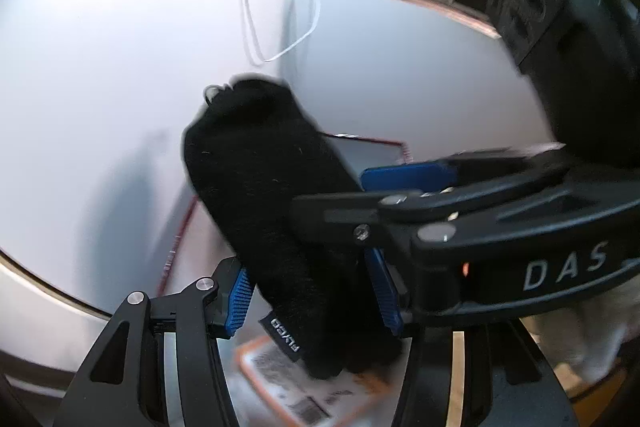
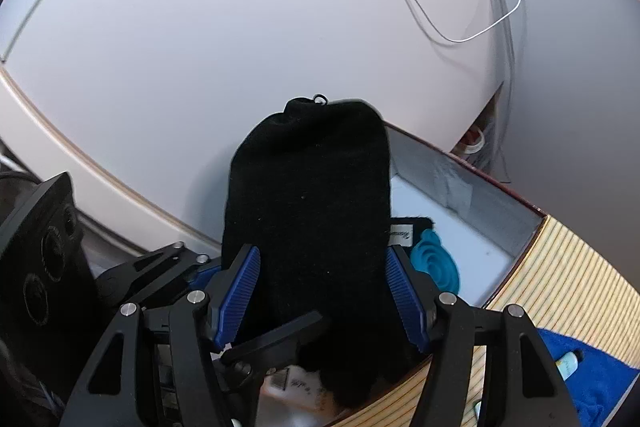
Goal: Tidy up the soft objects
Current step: 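Lift the black pouch with the right tool and carry it over the box, then open the right tool to drop the black pouch into the box, then move both tools back to the blue towel on the bed, then pinch the blue towel with the right tool while the left tool pinches it too, then lift the blue towel with both tools and carry it over the box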
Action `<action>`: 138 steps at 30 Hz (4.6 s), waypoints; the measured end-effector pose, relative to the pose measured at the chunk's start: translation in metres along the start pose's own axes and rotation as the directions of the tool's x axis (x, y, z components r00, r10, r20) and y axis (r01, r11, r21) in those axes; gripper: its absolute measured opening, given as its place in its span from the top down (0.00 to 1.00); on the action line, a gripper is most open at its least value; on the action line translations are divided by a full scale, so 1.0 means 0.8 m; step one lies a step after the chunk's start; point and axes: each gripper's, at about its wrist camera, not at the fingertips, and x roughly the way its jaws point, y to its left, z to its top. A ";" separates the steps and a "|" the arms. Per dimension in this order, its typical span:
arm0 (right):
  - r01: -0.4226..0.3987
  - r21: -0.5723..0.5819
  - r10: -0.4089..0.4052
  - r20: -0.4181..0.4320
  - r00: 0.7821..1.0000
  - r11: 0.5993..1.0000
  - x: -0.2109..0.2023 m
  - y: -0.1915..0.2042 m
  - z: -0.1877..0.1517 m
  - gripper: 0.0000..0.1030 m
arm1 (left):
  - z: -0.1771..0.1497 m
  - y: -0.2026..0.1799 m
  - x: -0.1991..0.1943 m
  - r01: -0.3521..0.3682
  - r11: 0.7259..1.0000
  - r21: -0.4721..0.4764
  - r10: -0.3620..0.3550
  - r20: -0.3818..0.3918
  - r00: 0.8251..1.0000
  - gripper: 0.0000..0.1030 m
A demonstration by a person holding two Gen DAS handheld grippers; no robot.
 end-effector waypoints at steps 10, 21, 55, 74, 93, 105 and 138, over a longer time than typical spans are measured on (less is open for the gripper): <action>0.039 0.026 -0.040 0.021 0.999 0.999 -0.024 -0.017 -0.003 0.41 | -0.003 0.004 0.002 -0.077 0.997 0.011 0.077 -0.002 0.997 0.51; 0.096 0.026 -0.098 0.082 0.992 0.995 -0.124 -0.049 -0.054 0.36 | -0.010 -0.022 -0.031 -0.057 0.998 0.038 0.055 0.049 0.997 0.51; 0.319 0.174 -0.317 -0.040 0.948 0.932 -0.213 -0.243 -0.287 0.35 | -0.053 -0.282 0.045 0.264 0.927 0.266 -0.226 -0.164 0.960 0.51; 0.331 0.139 -0.324 -0.072 0.943 0.933 -0.185 -0.271 -0.310 0.41 | -0.036 -0.339 0.143 0.226 0.921 0.319 -0.142 -0.266 0.954 0.68; 0.332 0.167 -0.333 -0.025 0.943 0.928 -0.176 -0.273 -0.281 0.91 | -0.021 -0.316 0.146 0.344 0.926 0.158 -0.293 -0.274 0.916 0.94; 0.177 0.269 -0.199 0.059 0.978 0.947 -0.156 -0.287 -0.242 0.91 | -0.013 -0.295 0.157 0.411 0.911 0.043 -0.383 -0.284 0.879 0.98; 0.163 0.172 -0.198 0.207 0.958 0.971 -0.283 -0.164 -0.206 0.91 | 0.029 -0.275 -0.020 0.503 0.850 0.158 -0.496 -0.085 0.864 0.99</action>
